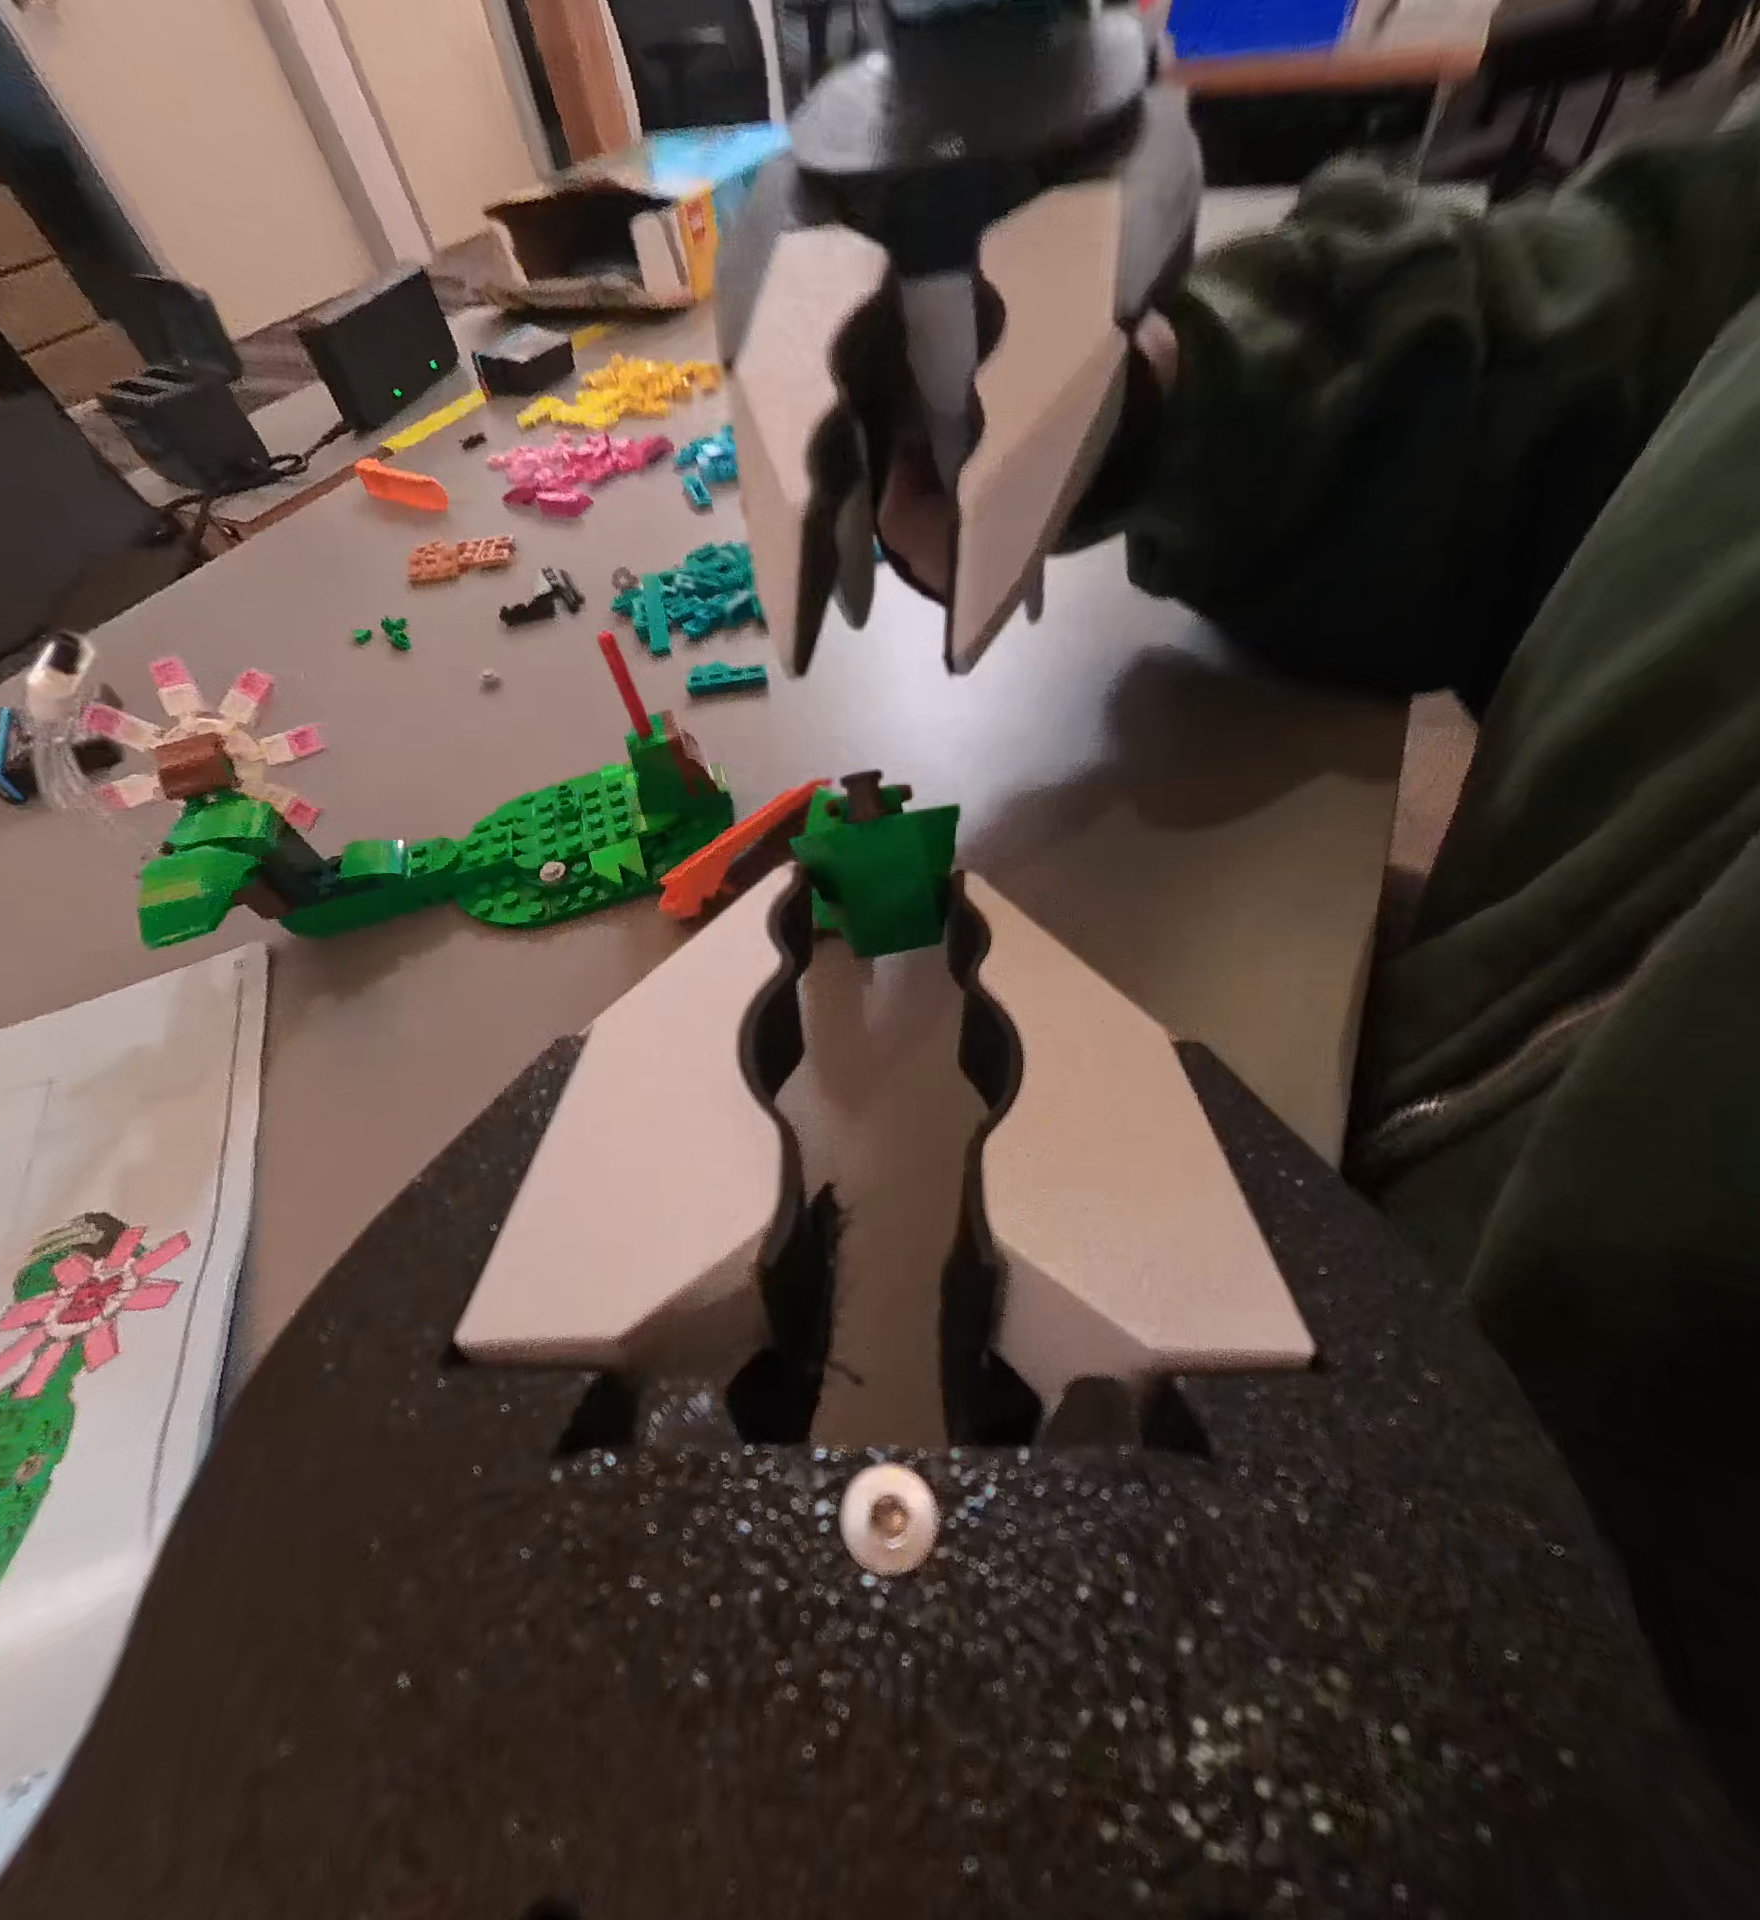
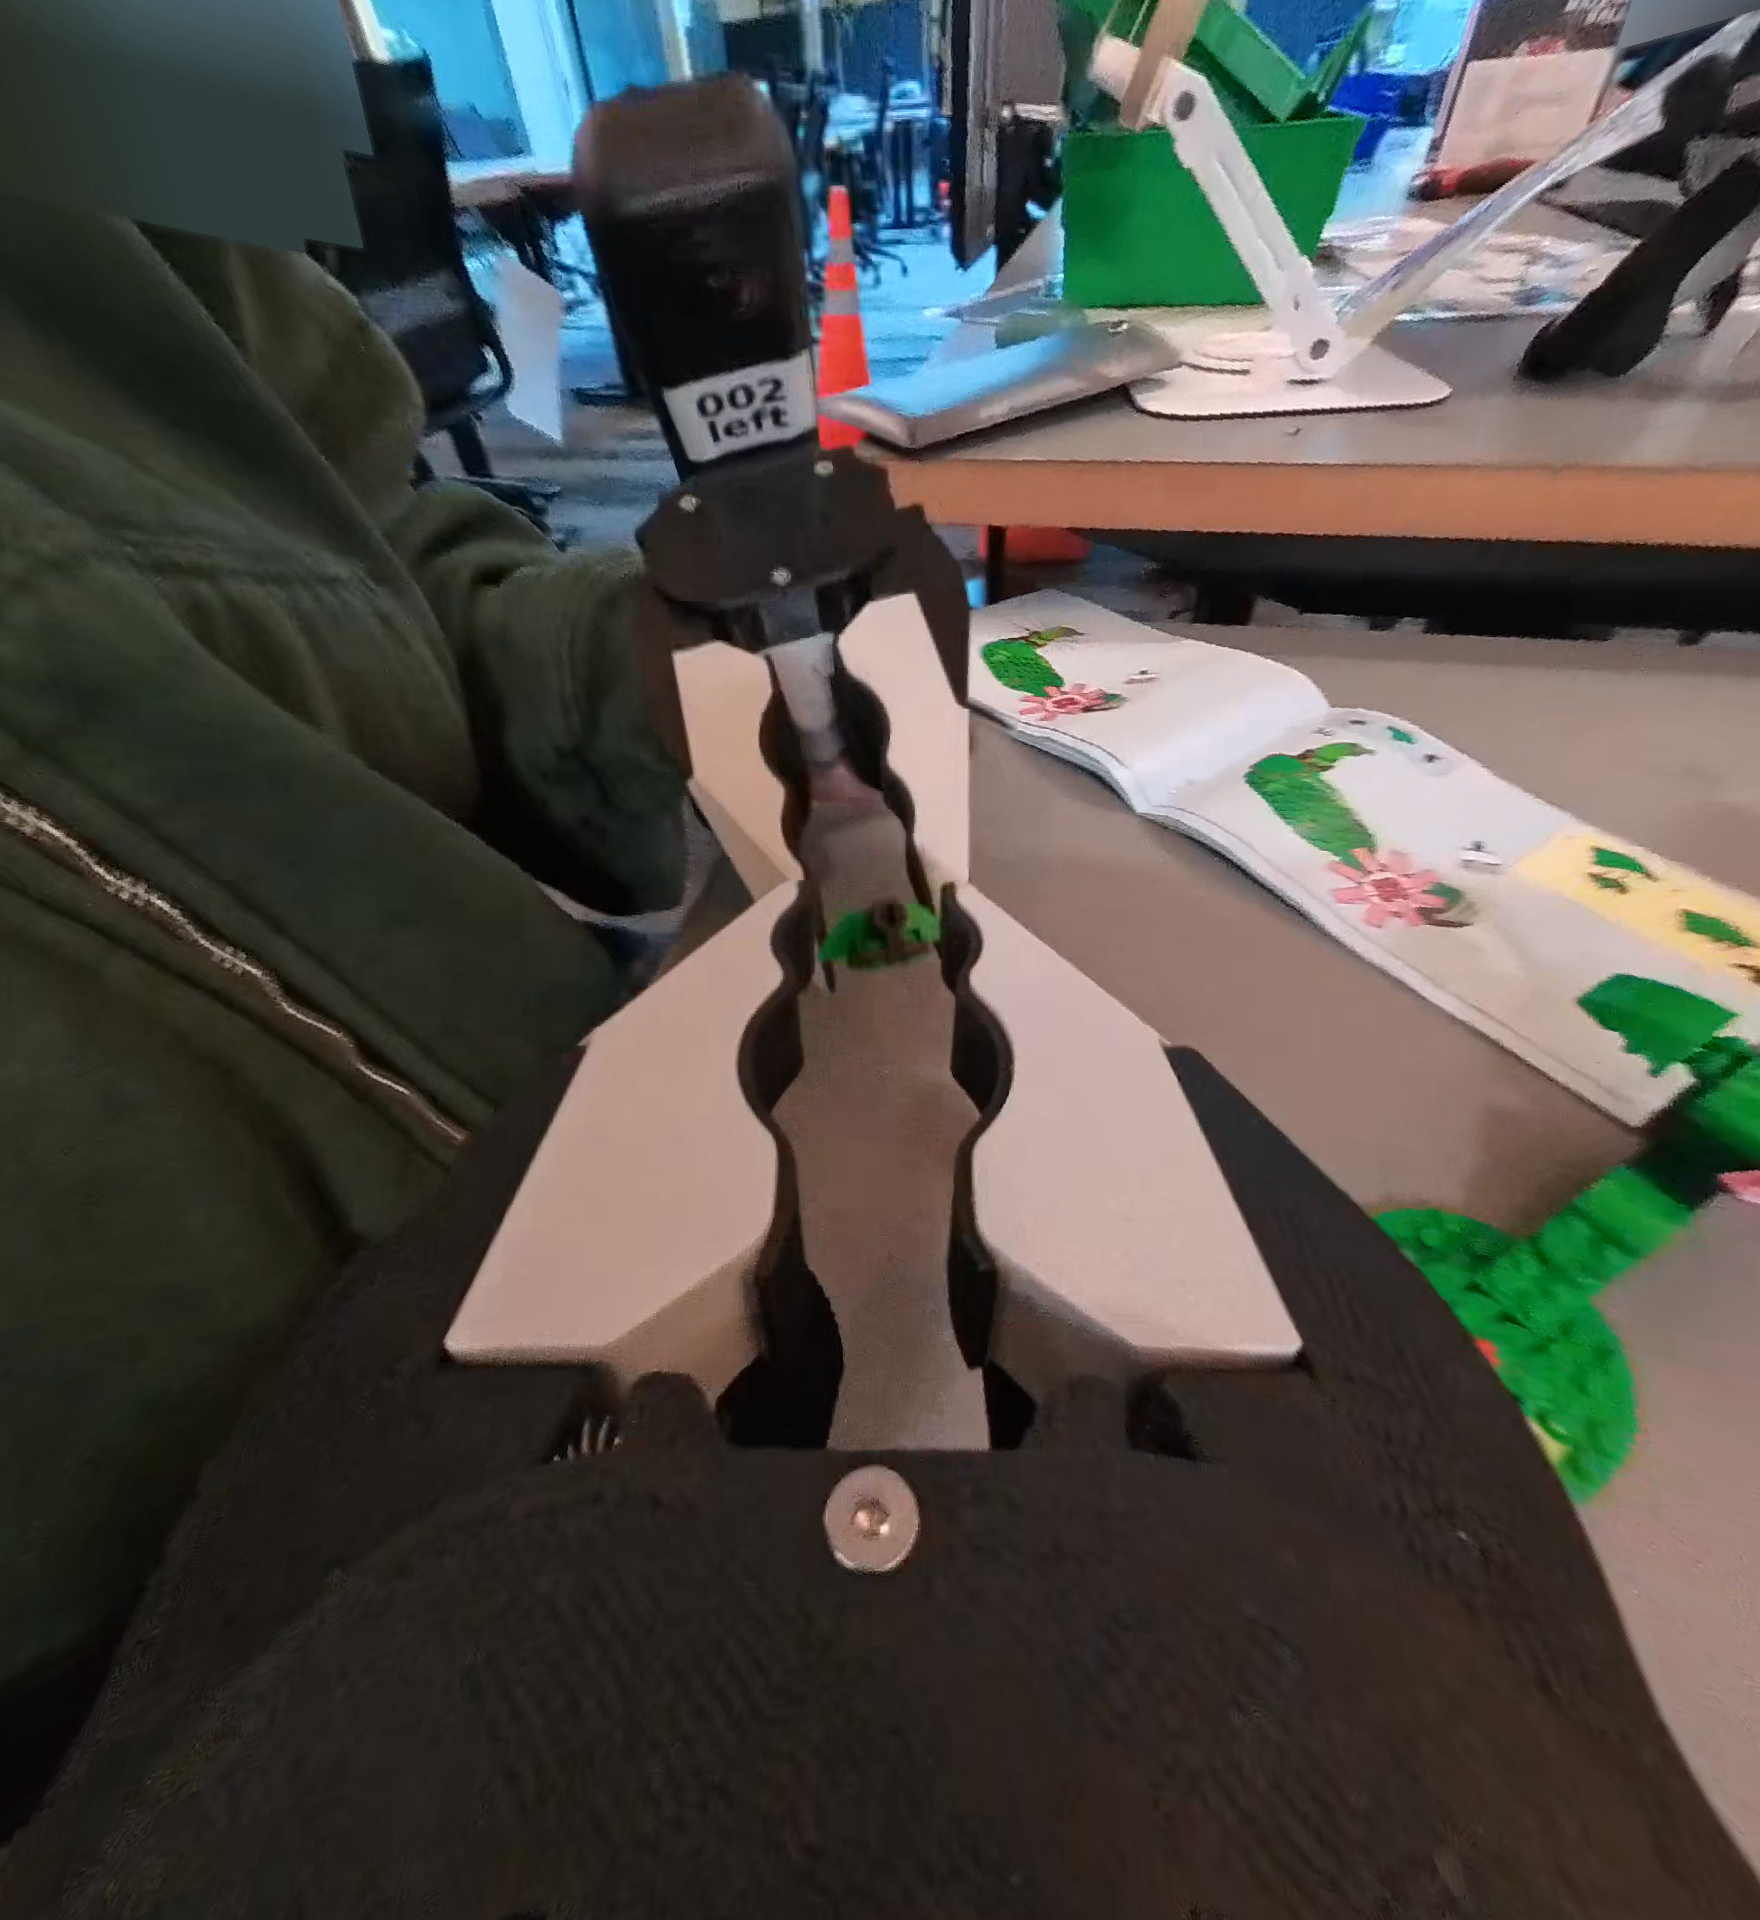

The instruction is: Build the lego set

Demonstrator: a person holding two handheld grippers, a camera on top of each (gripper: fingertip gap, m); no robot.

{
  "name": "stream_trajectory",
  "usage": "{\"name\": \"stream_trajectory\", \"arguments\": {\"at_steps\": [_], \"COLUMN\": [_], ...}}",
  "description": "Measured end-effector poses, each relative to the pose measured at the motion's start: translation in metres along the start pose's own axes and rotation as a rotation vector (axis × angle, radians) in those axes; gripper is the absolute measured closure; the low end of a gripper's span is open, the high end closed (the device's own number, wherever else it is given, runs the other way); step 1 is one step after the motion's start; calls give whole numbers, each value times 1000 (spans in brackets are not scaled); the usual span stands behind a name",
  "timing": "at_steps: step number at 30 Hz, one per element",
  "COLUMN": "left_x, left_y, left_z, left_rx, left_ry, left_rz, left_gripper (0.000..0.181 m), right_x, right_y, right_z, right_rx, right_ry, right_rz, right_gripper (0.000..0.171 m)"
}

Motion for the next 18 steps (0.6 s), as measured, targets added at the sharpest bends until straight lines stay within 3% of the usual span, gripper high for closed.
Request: {"name": "stream_trajectory", "arguments": {"at_steps": [4, 9, 18], "left_x": [-7, -10, -6], "left_y": [7, 8, -7], "left_z": [-2, -5, -20], "left_rx": [49, 44, -193], "left_ry": [62, 90, 34], "left_rz": [21, 30, -3], "left_gripper": [158, 158, 158], "right_x": [2, 4, 0], "right_y": [8, 9, 0], "right_z": [6, 8, -2], "right_rx": [102, 115, -180], "right_ry": [8, -4, 140], "right_rz": [-22, -38, -131], "right_gripper": [150, 166, 167]}}
Point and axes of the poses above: each gripper's, where its closed fingertips meet, y out along the fingers, z out of its underside, x = y × z across the jaws, the point moved 9 cm from there along -y, back along the fingers, and after that the axes turned 4 degrees about y, right-handed, at the moved point
